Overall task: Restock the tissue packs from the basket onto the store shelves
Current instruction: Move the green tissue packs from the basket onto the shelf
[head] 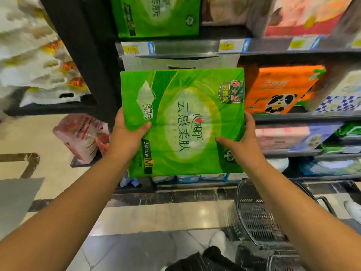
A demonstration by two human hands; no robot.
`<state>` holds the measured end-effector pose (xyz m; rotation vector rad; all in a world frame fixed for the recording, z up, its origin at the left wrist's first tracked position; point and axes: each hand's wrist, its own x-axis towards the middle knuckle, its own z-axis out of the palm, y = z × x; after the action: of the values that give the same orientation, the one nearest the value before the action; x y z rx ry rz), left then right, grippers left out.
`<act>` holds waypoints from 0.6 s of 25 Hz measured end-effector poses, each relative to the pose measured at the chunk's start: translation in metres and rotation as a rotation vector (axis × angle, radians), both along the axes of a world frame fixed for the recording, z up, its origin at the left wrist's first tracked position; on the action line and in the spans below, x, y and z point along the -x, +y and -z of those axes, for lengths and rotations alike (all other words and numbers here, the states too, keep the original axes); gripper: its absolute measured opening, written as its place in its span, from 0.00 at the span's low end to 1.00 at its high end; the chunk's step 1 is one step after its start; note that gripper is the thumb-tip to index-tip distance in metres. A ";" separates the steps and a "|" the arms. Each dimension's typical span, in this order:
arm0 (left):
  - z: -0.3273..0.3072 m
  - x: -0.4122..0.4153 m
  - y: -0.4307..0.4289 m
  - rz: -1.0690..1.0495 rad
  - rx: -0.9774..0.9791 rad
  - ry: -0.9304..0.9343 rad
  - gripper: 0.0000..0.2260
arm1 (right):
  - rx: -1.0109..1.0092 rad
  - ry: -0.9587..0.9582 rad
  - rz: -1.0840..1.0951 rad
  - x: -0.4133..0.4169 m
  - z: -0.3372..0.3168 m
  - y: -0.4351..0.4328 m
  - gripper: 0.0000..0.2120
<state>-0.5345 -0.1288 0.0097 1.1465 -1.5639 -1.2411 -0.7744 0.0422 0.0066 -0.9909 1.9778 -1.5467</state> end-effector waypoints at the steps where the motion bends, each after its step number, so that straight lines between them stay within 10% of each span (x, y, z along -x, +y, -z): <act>1: -0.015 -0.001 -0.005 -0.009 0.029 0.017 0.30 | 0.020 0.008 -0.006 -0.001 -0.012 -0.008 0.45; 15: -0.151 0.016 -0.097 -0.173 0.235 -0.009 0.37 | 0.273 0.160 -0.045 0.028 -0.146 -0.111 0.44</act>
<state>-0.5509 -0.2261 0.1611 1.1095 -1.5359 -0.9146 -0.8021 -0.0689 0.1530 -1.2950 1.8645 -1.7953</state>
